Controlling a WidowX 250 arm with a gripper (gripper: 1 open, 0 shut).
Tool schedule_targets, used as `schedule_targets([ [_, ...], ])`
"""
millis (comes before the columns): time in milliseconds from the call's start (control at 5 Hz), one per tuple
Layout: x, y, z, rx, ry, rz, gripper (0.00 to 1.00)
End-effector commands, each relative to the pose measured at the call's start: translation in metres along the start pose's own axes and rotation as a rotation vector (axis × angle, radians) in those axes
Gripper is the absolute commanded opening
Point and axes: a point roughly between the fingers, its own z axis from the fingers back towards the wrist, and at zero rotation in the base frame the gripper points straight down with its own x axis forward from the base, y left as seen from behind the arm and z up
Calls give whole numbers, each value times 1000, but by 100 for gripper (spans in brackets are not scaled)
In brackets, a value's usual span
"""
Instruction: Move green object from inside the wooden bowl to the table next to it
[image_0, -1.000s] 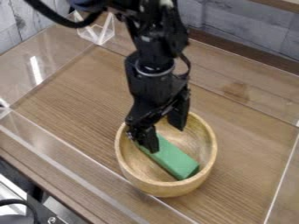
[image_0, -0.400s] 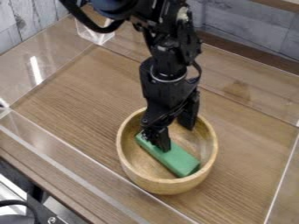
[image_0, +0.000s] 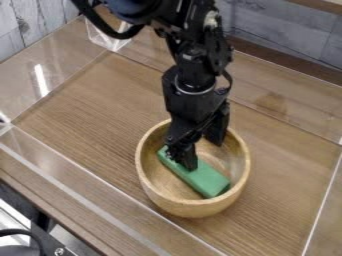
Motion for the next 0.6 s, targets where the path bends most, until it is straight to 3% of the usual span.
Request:
schedule_targets([
  [0,-5,2,-7,-25,-17,37,100],
  [400,6,11,-18,-17,-26,-21,100],
])
